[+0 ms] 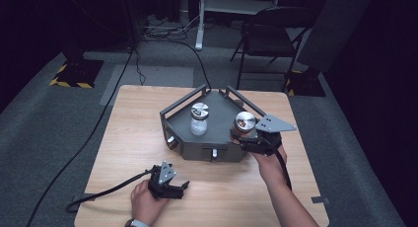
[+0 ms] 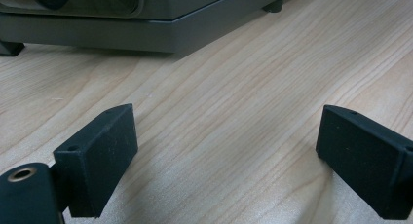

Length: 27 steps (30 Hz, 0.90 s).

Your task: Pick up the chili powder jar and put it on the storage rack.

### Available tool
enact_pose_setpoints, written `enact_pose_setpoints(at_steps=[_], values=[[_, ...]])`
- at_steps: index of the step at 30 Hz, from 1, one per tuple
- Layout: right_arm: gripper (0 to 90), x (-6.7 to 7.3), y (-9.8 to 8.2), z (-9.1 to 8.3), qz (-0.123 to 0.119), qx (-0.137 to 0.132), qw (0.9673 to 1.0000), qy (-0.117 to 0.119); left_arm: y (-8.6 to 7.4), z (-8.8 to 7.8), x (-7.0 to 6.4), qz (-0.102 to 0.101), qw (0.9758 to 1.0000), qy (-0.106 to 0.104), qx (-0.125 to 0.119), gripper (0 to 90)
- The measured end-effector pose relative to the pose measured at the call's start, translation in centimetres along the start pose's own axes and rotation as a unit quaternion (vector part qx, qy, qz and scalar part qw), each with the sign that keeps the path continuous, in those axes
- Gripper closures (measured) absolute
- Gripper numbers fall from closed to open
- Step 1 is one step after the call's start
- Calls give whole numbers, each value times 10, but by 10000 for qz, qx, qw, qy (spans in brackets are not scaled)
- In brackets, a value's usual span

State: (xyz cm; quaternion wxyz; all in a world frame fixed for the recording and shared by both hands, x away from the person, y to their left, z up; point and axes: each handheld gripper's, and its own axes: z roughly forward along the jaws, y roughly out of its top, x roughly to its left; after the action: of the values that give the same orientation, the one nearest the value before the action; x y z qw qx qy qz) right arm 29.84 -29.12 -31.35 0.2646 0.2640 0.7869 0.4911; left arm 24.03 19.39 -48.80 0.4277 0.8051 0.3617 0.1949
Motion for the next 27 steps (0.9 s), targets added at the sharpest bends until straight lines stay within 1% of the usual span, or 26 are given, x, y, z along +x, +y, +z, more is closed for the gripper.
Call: enact_pose_setpoints(at_steps=[4,5,7,11,14,15,17,18,19,22,23,26,27], values=[[304,-3,0,25,142,190,9997,-96,0,0,0,3,10000,-3,2,76],[304,-3,0,31,195,260,9994,-152,0,0,0,2,10000,-3,0,76],[304,-4,-1,42,329,330,9988,-174,0,0,0,1,10000,-3,0,76],[304,-6,-4,56,439,349,9983,-178,0,0,0,1,10000,-6,-2,76],[304,-9,-5,61,554,467,9972,-173,0,0,1,8,10000,-10,-1,76],[303,-12,-8,62,675,422,9967,-130,0,0,1,2,10000,-15,-1,76],[298,-14,-10,62,772,369,9962,-131,0,0,1,8,10000,-20,-3,76],[262,-15,-13,62,794,310,9963,-105,0,0,1,10,10000,-23,-3,76],[208,-17,-15,62,861,246,9960,-73,0,0,1,15,10000,-27,-3,77],[118,-19,-18,61,1029,241,9944,-73,0,0,1,12,10000,-26,-4,77],[103,-21,-19,58,1035,212,9944,-66,0,0,1,12,10000,-25,-4,77],[84,-21,-29,46,1000,-5,9949,-94,0,0,1,13,10000,-23,-2,77],[81,-21,-31,41,994,-33,9950,-99,0,0,1,13,10000,-21,-3,78]])
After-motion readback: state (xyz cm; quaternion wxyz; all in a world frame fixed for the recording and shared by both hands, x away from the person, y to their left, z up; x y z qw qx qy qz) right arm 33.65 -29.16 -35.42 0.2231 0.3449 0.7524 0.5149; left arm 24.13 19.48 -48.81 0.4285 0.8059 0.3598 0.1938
